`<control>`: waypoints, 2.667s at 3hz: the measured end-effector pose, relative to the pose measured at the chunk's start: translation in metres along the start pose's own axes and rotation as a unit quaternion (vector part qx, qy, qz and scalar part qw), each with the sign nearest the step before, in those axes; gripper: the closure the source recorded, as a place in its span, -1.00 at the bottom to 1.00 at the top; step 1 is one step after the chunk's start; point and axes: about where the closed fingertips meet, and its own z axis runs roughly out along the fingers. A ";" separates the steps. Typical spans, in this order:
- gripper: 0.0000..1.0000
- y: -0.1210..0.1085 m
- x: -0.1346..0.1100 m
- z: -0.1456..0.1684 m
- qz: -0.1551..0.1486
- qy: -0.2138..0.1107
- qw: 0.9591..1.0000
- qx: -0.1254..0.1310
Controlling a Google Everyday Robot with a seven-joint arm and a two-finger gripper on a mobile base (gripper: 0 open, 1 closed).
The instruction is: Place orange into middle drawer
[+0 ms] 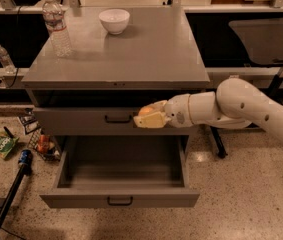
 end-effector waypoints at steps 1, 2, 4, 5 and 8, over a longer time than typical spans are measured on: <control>1.00 -0.013 0.054 0.017 0.035 0.013 0.998 0.047; 1.00 -0.013 0.054 0.017 0.035 0.013 0.998 0.047; 1.00 -0.048 0.130 0.079 0.042 0.012 0.998 0.040; 1.00 -0.069 0.166 0.095 0.033 0.033 0.998 0.030; 1.00 -0.089 0.269 0.144 -0.024 0.081 0.995 0.059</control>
Offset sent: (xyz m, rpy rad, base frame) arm -0.0056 -0.0068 -0.0475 -0.0313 0.0432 -0.0772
